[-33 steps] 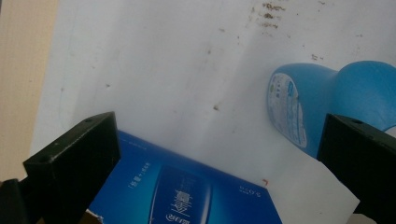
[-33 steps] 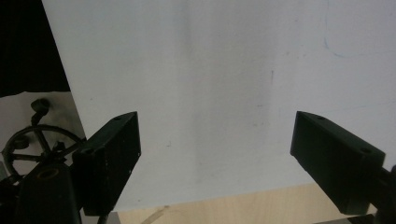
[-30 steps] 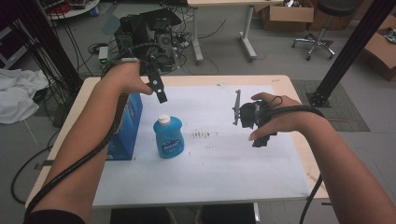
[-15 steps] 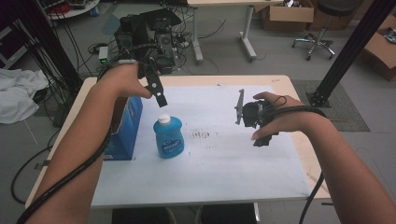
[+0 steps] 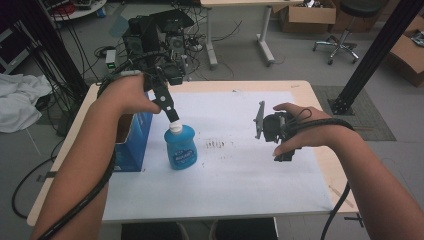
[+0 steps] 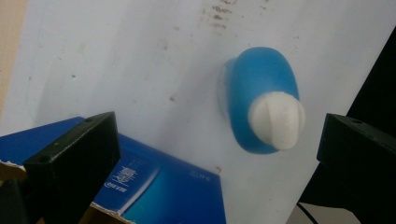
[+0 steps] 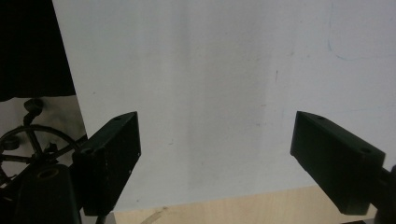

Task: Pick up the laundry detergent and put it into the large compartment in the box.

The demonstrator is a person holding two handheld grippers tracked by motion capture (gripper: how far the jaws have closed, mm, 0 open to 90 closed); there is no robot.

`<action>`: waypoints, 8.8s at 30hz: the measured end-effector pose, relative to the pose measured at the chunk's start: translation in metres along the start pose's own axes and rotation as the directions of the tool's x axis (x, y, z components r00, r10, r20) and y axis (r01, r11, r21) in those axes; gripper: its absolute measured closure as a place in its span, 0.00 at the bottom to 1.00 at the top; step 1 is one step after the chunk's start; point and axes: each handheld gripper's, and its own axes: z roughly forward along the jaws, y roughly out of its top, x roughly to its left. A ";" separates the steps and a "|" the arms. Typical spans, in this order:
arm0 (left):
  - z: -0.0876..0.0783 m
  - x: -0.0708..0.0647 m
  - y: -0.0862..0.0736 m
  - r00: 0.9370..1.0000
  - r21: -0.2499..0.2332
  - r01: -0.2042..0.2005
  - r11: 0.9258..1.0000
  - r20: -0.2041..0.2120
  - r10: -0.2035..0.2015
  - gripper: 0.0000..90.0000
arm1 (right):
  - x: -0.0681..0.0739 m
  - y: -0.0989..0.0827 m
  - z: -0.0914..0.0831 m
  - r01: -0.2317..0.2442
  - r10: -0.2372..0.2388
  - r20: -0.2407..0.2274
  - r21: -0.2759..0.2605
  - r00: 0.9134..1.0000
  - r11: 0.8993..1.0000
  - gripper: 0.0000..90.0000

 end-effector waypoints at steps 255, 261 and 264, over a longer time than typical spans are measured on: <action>-0.112 0.057 -0.113 0.468 0.052 0.883 0.466 -0.144 -0.872 0.43 | 0.001 0.002 0.020 0.007 -0.007 0.000 -0.032 1.000 0.999 0.18; -0.092 0.063 -0.116 0.480 0.071 0.877 0.475 -0.126 -0.868 0.43 | 0.000 0.002 0.020 0.004 -0.004 0.000 -0.030 1.000 1.000 0.18; -0.080 0.066 -0.116 0.482 0.081 0.876 0.475 -0.131 -0.866 0.43 | 0.000 0.002 0.020 0.003 -0.003 -0.001 -0.029 1.000 1.000 0.18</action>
